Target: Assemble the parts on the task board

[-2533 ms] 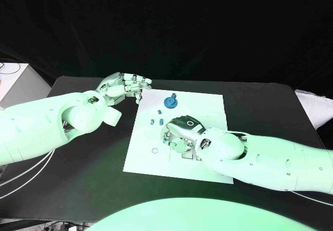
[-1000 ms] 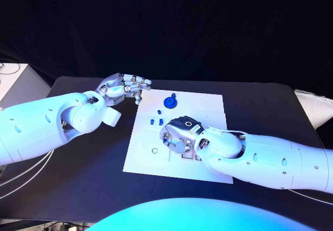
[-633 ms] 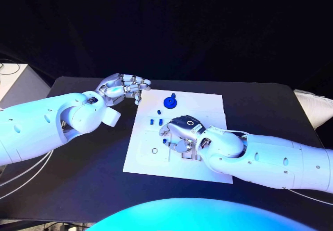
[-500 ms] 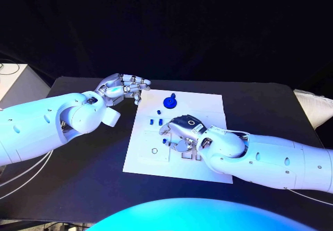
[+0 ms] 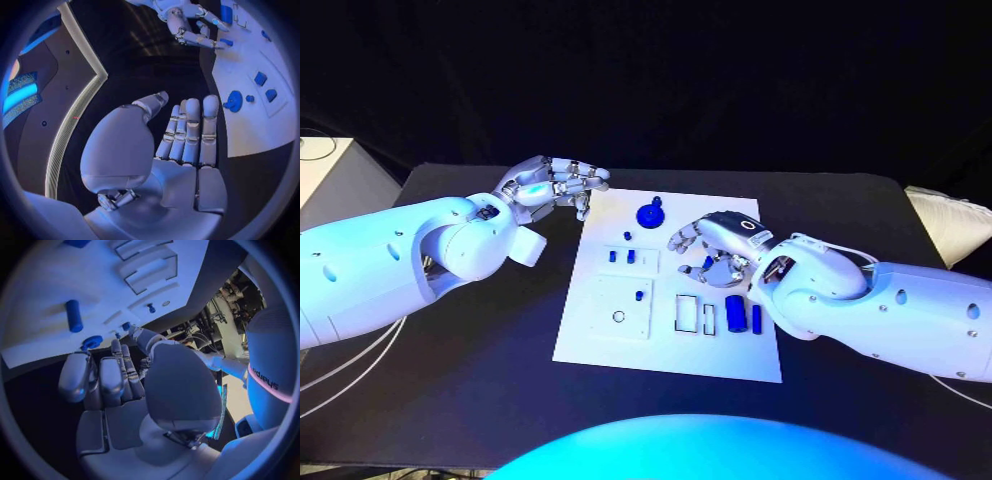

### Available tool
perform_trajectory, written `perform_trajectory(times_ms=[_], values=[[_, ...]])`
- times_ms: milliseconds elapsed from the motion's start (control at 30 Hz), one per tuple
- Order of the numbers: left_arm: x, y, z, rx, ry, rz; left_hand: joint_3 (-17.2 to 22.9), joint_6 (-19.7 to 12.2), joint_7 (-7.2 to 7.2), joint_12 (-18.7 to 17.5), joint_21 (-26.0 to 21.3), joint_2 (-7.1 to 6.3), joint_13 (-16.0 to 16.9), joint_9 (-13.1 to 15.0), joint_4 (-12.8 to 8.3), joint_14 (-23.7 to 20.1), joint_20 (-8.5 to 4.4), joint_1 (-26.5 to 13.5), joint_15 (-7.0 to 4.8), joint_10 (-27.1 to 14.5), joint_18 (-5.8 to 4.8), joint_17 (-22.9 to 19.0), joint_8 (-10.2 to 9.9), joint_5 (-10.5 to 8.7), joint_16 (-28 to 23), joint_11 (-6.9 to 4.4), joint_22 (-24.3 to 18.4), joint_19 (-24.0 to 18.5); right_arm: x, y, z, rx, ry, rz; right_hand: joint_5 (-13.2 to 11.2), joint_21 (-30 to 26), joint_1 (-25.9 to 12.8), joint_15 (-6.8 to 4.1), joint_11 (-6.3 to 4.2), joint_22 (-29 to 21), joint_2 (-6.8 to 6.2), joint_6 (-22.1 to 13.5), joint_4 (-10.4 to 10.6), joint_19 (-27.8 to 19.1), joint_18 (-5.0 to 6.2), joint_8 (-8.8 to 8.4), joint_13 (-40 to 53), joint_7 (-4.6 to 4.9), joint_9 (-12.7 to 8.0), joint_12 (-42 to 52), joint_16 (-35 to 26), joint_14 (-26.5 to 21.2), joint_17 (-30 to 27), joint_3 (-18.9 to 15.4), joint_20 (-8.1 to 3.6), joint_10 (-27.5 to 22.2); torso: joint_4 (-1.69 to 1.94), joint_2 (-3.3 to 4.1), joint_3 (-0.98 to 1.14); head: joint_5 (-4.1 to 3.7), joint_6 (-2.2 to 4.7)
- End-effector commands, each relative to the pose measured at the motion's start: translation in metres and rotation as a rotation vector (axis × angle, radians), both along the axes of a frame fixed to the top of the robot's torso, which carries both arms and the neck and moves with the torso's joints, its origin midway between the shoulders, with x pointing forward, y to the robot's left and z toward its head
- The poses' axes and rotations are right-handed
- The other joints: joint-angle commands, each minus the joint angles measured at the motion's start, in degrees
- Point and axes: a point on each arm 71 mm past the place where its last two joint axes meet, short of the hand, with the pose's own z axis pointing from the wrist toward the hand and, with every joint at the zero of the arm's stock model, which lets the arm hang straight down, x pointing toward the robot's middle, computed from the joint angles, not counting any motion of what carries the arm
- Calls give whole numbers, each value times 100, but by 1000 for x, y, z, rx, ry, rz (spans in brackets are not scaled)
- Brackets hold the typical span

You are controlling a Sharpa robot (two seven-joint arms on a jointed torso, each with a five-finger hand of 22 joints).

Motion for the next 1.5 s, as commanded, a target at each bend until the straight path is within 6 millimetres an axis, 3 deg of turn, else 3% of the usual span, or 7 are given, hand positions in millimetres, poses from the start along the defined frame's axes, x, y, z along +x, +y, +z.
perform_trajectory(times_ms=[33, 167, 333, 467, 533, 1100, 1500], values=[[0, -1, 1, -12, -1, -8, -34, -39, 0, 31, -29, -20, 6, -8, 16, -4, 3, 50, 23, -40, 29, 7, 1, 0, 37, 15, -9, -19, 2, -7, 3, 18, 71, 42, 9, -47, 12, 7, 13, -38, -46, -50, 12, -34, 4, -40, -28, 12, -12, 3, -27, -18, -29, -5, 26, -104, -6, -3, 8, -43, 51], [0, -2, 0, -12, 1, -10, -37, -51, 5, 31, -39, -23, 6, -11, 19, -7, 4, 49, 24, -47, 32, 8, -5, 0, 36, 18, -21, -31, 10, -23, 6, -16, 72, 7, -50, -143, 14, 21, 33, -127, -81, -148, 41, -75, 22, -110, -52, 42, -37, 7, -12, -13, -13, -180, 36, -233, 3, 2, 17, -75, 86], [0, -3, -1, -12, 3, -13, -40, -59, 8, 31, -46, -24, 5, -13, 24, -11, 5, 46, 27, -54, 33, 8, -9, 0, 35, 21, -30, -40, 17, -35, 4, -68, 72, -32, -198, -295, 219, 37, 44, -251, 66, -217, 208, -117, 51, -188, -48, 54, -56, 144, -31, -36, -94, -900, 61, -441, 1, 1, 18, -91, 86], [0, -3, -1, -11, 4, -14, -40, -59, 8, 31, -46, -24, 5, -13, 24, -11, 5, 46, 27, -54, 33, 8, -9, 0, 35, 21, -30, -40, 21, -39, 0, -122, 85, -55, -124, -515, 650, 34, 47, -434, 234, -358, 710, -175, 88, -280, -42, 3, -80, 294, -92, -93, -240, -2157, 57, -756, -4, 7, 17, -86, 96], [1, -3, -1, -10, 5, -13, -40, -59, 8, 31, -46, -24, 5, -13, 24, -11, 5, 46, 27, -54, 33, 8, -9, 0, 35, 21, -30, -40, 22, -41, -3, -148, 98, -62, -130, -592, 1080, 41, 46, -476, 216, -368, 1303, -173, 96, -270, -41, 0, -64, 462, -93, -111, -281, -2629, 62, -887, 7, 8, 12, -96, 80], [1, -1, -2, -6, 9, -10, -42, -66, 13, 31, -66, -18, 5, -16, 36, -17, 8, 40, 31, -64, 39, 9, -12, 1, 34, 26, -56, -64, 24, -39, -13, -194, 113, -87, -252, -243, 1214, -18, -24, -77, 492, -20, 1301, 41, 15, -86, -28, -19, 10, 795, 64, -6, -43, -2546, 8, -545, 8, 3, -2, -98, 56], [1, 0, -2, -4, 11, -8, -46, -67, 17, 36, -72, 2, 5, -17, 66, -23, 13, 22, 37, -73, 39, 12, -12, 2, 33, 31, -60, -72, 21, -32, -13, -161, 92, -75, -664, 420, 1279, -131, -165, 660, 740, 598, 1309, 296, -129, 92, -65, -166, 6, 607, 340, 113, 373, -1707, -87, 355, 6, 3, 1, -100, 51]])
